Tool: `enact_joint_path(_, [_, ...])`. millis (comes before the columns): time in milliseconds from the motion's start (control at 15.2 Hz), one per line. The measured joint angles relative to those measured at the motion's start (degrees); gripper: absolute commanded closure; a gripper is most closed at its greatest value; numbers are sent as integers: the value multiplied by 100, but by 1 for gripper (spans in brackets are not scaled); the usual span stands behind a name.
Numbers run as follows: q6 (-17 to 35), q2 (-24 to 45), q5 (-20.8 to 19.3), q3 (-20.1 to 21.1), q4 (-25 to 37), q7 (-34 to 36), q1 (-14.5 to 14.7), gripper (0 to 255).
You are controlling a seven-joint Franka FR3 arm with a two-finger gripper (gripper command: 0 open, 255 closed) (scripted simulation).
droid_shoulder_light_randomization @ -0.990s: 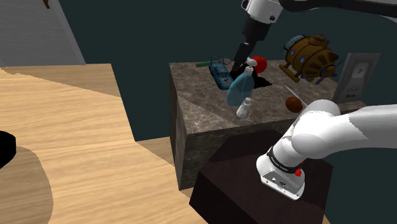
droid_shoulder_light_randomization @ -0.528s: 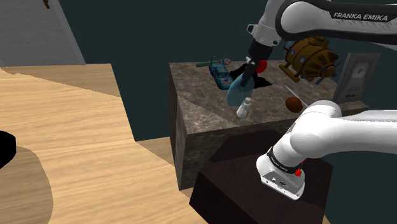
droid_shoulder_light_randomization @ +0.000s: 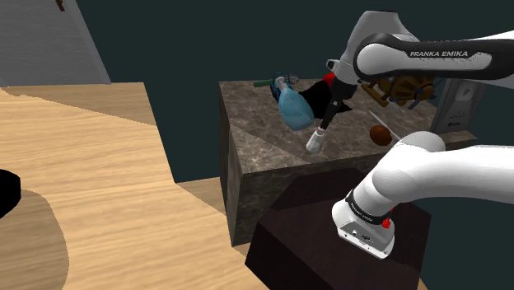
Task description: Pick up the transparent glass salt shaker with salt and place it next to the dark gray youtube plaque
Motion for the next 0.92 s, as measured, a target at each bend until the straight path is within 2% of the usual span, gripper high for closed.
enact_joint_path(528, [752,254,-146,-158,-531,-91,-76,0])
enact_joint_path(924, [844,296,-154,-168,-578,-91,-75,0])
